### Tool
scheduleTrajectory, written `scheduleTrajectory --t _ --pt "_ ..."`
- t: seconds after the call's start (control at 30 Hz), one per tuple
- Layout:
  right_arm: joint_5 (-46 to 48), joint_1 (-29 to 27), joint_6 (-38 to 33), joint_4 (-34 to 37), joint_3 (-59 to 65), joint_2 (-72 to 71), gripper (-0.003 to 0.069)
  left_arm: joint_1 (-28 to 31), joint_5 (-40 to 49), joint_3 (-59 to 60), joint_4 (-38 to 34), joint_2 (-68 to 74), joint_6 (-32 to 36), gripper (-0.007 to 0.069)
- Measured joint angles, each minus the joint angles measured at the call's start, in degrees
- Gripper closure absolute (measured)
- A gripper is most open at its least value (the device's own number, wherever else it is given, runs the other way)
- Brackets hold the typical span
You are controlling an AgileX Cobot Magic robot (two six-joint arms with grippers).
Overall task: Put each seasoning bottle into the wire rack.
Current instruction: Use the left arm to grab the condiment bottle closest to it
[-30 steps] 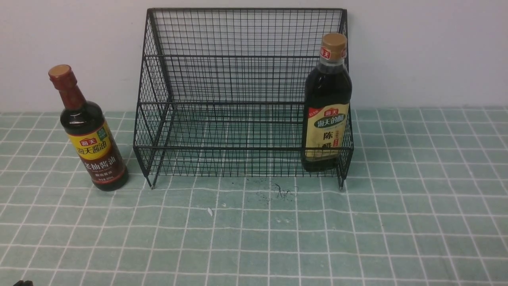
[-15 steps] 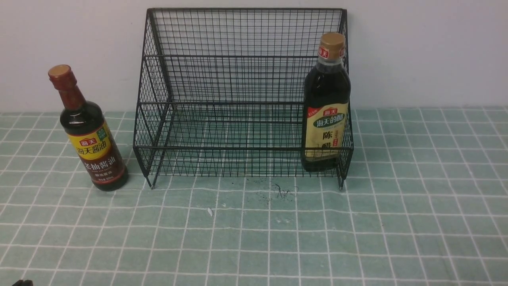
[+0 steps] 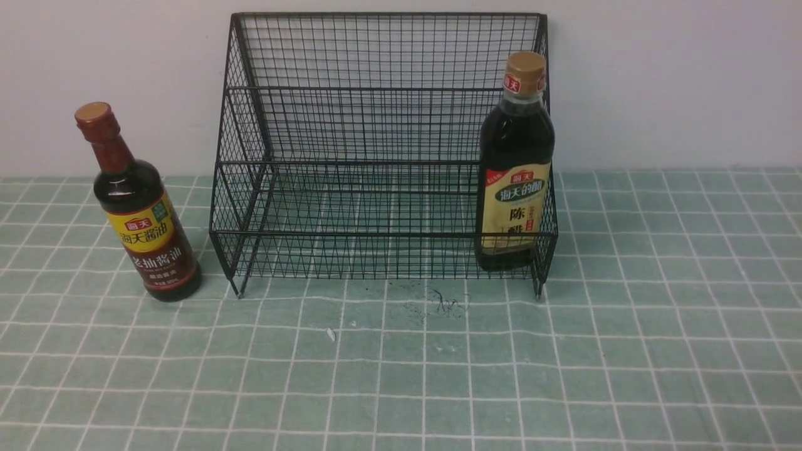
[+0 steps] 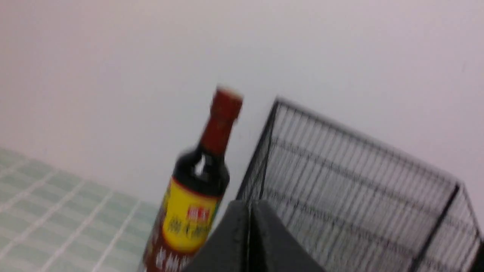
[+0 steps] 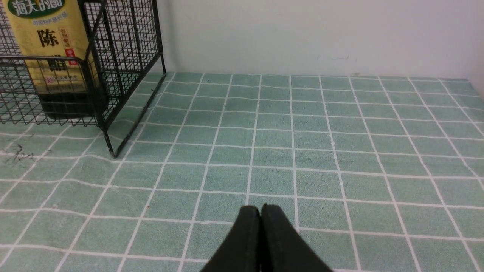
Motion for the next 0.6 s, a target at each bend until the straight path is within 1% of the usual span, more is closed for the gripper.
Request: scheduleTrajectory --t 0.03,0.07,0.1,0.13,0.2,0.3,0.4,0.53,0.57,0.6 --pt "0.0 0.0 0.0 0.0 0.0 0.0 0.0673 0.0 -3.4 0.0 -0.1 0.0 0.2 0.0631" --pt "0.0 0.0 0.0 0.0 0.0 0.0 0.0673 0.0 -4.2 0.0 -0.1 0.0 0.2 0.0631" --pt "0.0 0.0 0.0 0.0 0.0 0.0 0.0673 0.0 -9.1 -0.1 -0.1 0.0 0.9 0.0631" --pt "0.0 0.0 0.0 0.0 0.0 0.0 0.0673 0.0 -9.8 -0.7 -0.1 0.4 1.6 0.0627" --pt "0.0 0.0 0.0 0.0 0.0 0.0 0.0673 0.0 -7.6 -3.9 -0.1 3.0 2.7 0.0606" --pt "0.0 0.0 0.0 0.0 0.0 0.0 0.0673 0.0 -4.0 -8.2 0.5 8.7 4.5 0.0552" --pt "0.0 0.0 0.0 0.0 0.0 0.0 0.0673 0.0 -2.7 -12.7 2.3 18.3 8.2 0.0445" --pt "0.0 0.0 0.0 0.0 0.0 0.0 0.0673 0.0 -4.6 -17.6 3.3 32.6 12.9 0.0265" --pt "0.0 0.0 0.0 0.0 0.0 0.0 0.0673 0.0 -4.9 -18.1 3.3 34.7 13.2 0.0246" --pt "0.0 0.0 0.0 0.0 0.0 0.0 0.0673 0.0 -6.4 -20.1 3.3 39.4 14.1 0.0178"
